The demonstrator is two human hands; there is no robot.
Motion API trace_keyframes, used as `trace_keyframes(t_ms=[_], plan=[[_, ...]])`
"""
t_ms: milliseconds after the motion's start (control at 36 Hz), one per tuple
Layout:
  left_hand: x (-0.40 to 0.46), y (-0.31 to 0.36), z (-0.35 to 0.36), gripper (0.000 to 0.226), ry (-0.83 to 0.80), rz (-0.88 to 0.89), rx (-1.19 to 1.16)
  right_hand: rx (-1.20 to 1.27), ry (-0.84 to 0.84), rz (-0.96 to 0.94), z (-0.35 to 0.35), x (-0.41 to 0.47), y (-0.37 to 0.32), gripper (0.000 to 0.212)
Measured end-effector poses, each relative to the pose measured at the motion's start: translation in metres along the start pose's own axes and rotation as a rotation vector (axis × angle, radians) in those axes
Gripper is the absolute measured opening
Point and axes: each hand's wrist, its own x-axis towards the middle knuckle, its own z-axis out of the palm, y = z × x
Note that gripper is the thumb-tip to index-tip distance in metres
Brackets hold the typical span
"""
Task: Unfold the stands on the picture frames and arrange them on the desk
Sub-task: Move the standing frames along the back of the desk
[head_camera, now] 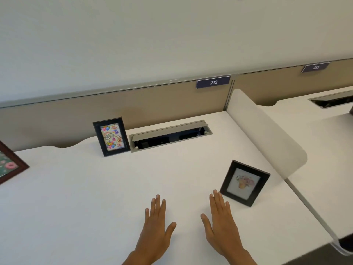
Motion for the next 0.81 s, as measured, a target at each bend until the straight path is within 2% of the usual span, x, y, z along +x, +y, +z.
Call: trace_keyframes(t_ms=[472, 806], plan=[[0.037, 0.084, 0.026, 0.08, -0.113, 0.08, -0.057, 0.064, 0.056, 0.282, -0.032, -0.031, 0.099, 0.078], [0.068, 0.122, 0.041, 0.079, -0.146, 0.076, -0.196, 0.416, 0.133, 0.395, -0.068, -0.015, 0.133, 0.071]])
